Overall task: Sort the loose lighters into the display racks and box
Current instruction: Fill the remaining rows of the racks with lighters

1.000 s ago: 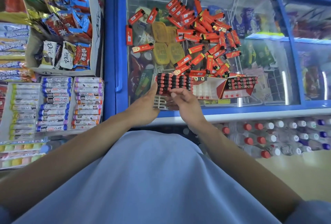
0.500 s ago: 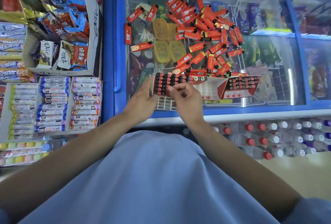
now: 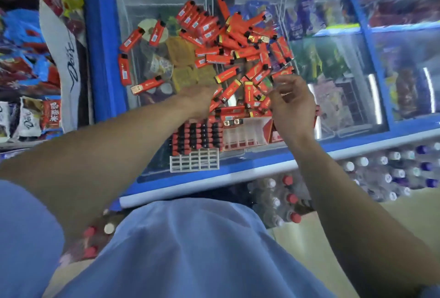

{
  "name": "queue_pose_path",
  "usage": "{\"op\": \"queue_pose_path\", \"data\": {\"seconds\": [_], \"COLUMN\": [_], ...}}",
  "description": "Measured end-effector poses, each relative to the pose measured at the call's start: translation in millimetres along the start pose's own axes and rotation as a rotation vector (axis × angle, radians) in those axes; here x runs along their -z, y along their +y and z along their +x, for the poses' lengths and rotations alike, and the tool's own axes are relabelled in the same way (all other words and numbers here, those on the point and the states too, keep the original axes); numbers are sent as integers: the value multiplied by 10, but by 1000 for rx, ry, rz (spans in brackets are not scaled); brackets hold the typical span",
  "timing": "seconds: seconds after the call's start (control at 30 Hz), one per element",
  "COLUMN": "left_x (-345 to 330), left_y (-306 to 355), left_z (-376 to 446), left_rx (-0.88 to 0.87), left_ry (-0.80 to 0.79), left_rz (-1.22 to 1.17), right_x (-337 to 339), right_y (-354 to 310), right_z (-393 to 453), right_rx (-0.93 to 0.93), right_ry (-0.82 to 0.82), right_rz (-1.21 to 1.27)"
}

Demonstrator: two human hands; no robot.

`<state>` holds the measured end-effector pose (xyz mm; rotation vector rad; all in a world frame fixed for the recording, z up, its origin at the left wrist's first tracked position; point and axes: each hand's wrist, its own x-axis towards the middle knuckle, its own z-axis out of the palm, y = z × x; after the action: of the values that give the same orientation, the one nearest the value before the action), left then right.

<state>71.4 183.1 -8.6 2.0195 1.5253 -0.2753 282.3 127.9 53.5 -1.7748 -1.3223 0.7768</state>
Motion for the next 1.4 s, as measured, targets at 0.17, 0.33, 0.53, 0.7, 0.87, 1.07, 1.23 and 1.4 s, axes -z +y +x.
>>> {"op": "queue_pose_path", "data": {"seconds": [0.17,0.33,0.53,0.7,0.87,1.07,1.23,1.4], "left_x": [-15,-60,-146,-107,28,-63,-91,-37], "left_y": [33,18,21,-79,192,348,449,417], "left_z": [130,232,297,294,371,419,450,475], "left_rx": [-53,-69,50,20,-108,-75,-31,31], "left_ry": [-28,-3,91,149,120,-4,42,90], "left_rz": [203,197,177,160,-40,52,111,264], "right_x": [-22,-123,-192,-137,-25,61,38,15], "right_y": [185,342,459,475,479,476,501,531], "right_z": [323,600,861,928,986,1045,1020,981], "right_rx": [17,121,153,149,129,155,179,177], "right_ry": [-160,-315,-408,-387,-379,-317,-322,-337], "right_rz": [-145,-389,-525,-435,-379,-383,-391,-382]}}
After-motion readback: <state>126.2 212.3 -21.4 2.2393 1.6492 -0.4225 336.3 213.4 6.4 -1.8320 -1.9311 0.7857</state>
